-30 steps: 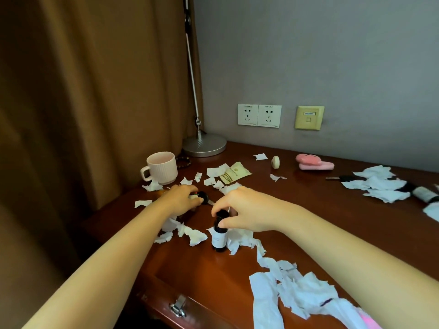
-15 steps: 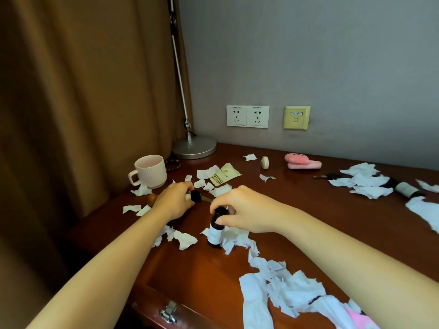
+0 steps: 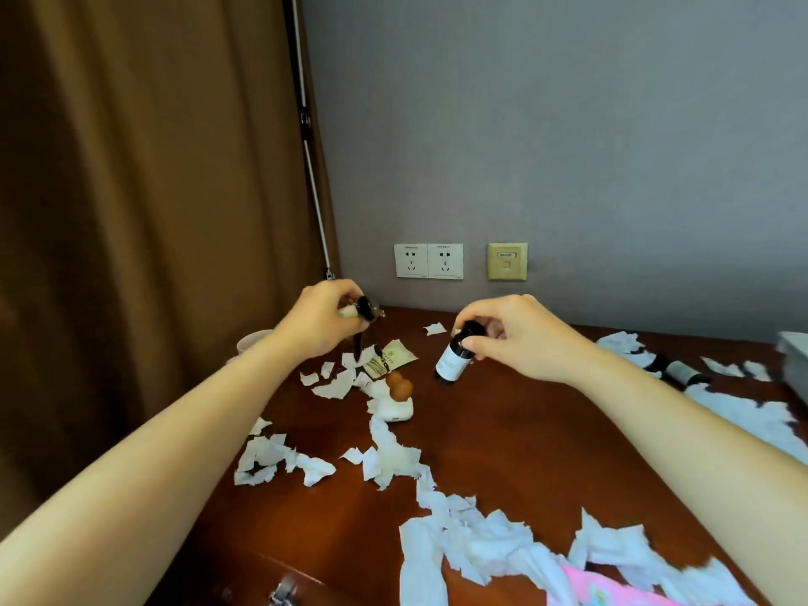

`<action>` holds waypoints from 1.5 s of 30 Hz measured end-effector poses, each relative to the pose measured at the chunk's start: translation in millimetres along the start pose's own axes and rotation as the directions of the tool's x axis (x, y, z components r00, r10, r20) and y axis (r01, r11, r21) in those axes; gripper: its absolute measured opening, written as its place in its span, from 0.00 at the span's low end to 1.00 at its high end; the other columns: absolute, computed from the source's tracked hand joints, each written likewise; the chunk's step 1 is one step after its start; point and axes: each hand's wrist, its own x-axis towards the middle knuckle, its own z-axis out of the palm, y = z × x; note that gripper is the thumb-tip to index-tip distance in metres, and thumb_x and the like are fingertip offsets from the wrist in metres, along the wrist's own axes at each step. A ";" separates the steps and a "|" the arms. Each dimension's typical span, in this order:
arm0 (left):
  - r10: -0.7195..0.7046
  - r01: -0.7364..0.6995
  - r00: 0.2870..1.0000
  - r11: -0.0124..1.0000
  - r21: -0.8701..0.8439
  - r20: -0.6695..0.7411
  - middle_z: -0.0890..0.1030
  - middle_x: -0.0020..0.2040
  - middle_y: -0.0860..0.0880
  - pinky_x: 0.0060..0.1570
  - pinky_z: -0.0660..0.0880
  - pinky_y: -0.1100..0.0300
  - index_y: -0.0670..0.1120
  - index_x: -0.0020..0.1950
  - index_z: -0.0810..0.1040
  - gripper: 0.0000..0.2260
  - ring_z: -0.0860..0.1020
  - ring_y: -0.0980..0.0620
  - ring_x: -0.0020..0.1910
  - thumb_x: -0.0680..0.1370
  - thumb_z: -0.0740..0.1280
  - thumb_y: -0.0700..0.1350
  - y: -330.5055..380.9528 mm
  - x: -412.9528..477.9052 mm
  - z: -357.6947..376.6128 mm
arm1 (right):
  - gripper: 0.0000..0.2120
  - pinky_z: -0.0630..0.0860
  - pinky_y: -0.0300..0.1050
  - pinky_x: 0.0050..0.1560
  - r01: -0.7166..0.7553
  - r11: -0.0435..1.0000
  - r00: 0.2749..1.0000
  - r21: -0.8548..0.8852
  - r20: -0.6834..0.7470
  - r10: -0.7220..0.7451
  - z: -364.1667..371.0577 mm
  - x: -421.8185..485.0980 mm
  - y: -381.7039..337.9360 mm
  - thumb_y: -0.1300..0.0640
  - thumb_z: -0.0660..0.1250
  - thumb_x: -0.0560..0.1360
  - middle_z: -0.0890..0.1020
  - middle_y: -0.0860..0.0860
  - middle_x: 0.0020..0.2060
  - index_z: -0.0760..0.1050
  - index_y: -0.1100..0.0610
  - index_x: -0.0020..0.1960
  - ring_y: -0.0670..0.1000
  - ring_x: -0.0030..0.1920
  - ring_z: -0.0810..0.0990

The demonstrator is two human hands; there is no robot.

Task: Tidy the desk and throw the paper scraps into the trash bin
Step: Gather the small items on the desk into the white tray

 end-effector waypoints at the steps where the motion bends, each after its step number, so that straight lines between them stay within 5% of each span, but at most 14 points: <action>1: 0.016 -0.016 1.000 1.000 -0.022 0.010 0.79 0.48 0.47 0.49 0.77 0.57 0.45 0.53 0.78 0.10 0.79 0.47 0.48 0.73 0.72 0.41 12.1 1.5 -0.9 | 0.07 0.80 0.50 0.46 -0.015 1.000 1.000 -0.010 -0.021 0.015 -9.8 -5.3 4.3 0.58 0.66 0.75 0.83 0.50 0.39 0.78 0.51 0.52 0.49 0.40 0.83; 4: 0.087 -0.085 0.995 0.995 -0.053 0.038 0.79 0.47 0.48 0.34 0.74 0.74 0.47 0.51 0.77 0.09 0.79 0.55 0.40 0.73 0.72 0.42 51.2 7.6 3.9 | 0.05 0.76 0.38 0.37 -0.070 0.996 0.995 -0.050 -0.071 0.067 -40.5 -24.1 18.1 0.57 0.67 0.75 0.83 0.49 0.35 0.78 0.49 0.49 0.43 0.35 0.81; 6: 0.141 -0.137 0.988 0.988 -0.064 0.059 0.79 0.47 0.48 0.32 0.72 0.77 0.47 0.51 0.78 0.09 0.77 0.58 0.39 0.73 0.72 0.42 80.8 11.9 13.3 | 0.05 0.72 0.39 0.36 -0.109 0.989 0.989 -0.101 -0.107 0.098 -63.5 -39.5 29.3 0.57 0.67 0.75 0.83 0.53 0.35 0.78 0.51 0.49 0.46 0.34 0.79; 10: 0.232 -0.225 0.971 0.969 -0.101 0.061 0.81 0.49 0.47 0.48 0.78 0.55 0.45 0.50 0.79 0.08 0.80 0.47 0.47 0.72 0.73 0.43 133.7 24.1 39.6 | 0.03 0.75 0.48 0.42 -0.179 0.969 0.971 -0.173 -0.192 0.145 -109.8 -73.1 51.0 0.57 0.67 0.74 0.81 0.52 0.36 0.77 0.51 0.46 0.55 0.38 0.78; 17: 0.392 -0.367 0.917 0.902 -0.225 0.076 0.83 0.49 0.44 0.54 0.77 0.48 0.45 0.49 0.80 0.09 0.80 0.45 0.50 0.71 0.74 0.43 231.1 50.5 100.8 | 0.03 0.66 0.38 0.35 -0.341 0.887 0.920 -0.311 -0.306 0.246 -178.7 -136.0 96.4 0.57 0.68 0.73 0.73 0.45 0.28 0.79 0.55 0.46 0.45 0.31 0.70; 23: 0.533 -0.461 0.834 0.816 -0.349 0.145 0.82 0.51 0.46 0.54 0.77 0.52 0.45 0.51 0.80 0.09 0.78 0.48 0.48 0.72 0.73 0.45 319.5 59.8 172.1 | 0.03 0.74 0.46 0.42 -0.510 0.777 0.857 -0.370 -0.297 0.421 -227.2 -180.2 145.1 0.59 0.67 0.73 0.79 0.51 0.28 0.78 0.59 0.42 0.52 0.34 0.79; 28: 0.584 -0.479 0.797 0.767 -0.428 0.154 0.81 0.46 0.46 0.48 0.74 0.58 0.43 0.51 0.79 0.10 0.78 0.46 0.49 0.72 0.73 0.43 381.8 65.9 227.9 | 0.03 0.78 0.48 0.44 -0.605 0.692 0.796 -0.393 -0.301 0.525 -251.5 -209.7 193.1 0.59 0.68 0.72 0.81 0.52 0.30 0.76 0.55 0.40 0.48 0.32 0.79; 36: 0.573 -0.379 0.792 0.733 -0.565 0.212 0.81 0.44 0.46 0.52 0.79 0.49 0.44 0.49 0.79 0.08 0.80 0.46 0.47 0.71 0.73 0.40 437.1 69.7 304.0 | 0.03 0.78 0.50 0.46 -0.687 0.625 0.724 -0.369 -0.285 0.628 -256.0 -248.9 249.6 0.57 0.68 0.73 0.76 0.48 0.32 0.75 0.52 0.42 0.53 0.40 0.78; 42: 0.550 -0.366 0.761 0.802 -0.472 0.344 0.80 0.49 0.45 0.51 0.79 0.49 0.44 0.51 0.78 0.09 0.80 0.45 0.48 0.72 0.72 0.40 432.3 69.7 344.0 | 0.04 0.76 0.45 0.44 -0.715 0.620 0.698 -0.323 -0.264 0.666 -247.4 -262.3 278.5 0.56 0.68 0.73 0.79 0.50 0.34 0.74 0.50 0.42 0.52 0.38 0.81; 45: 0.521 -0.444 0.728 0.854 -0.273 0.445 0.81 0.53 0.42 0.50 0.78 0.54 0.43 0.55 0.78 0.12 0.80 0.43 0.50 0.73 0.72 0.41 426.2 72.8 353.8 | 0.04 0.78 0.46 0.45 -0.709 0.628 0.703 -0.322 -0.248 0.666 -240.8 -261.5 286.1 0.57 0.68 0.73 0.80 0.51 0.35 0.74 0.50 0.43 0.52 0.38 0.81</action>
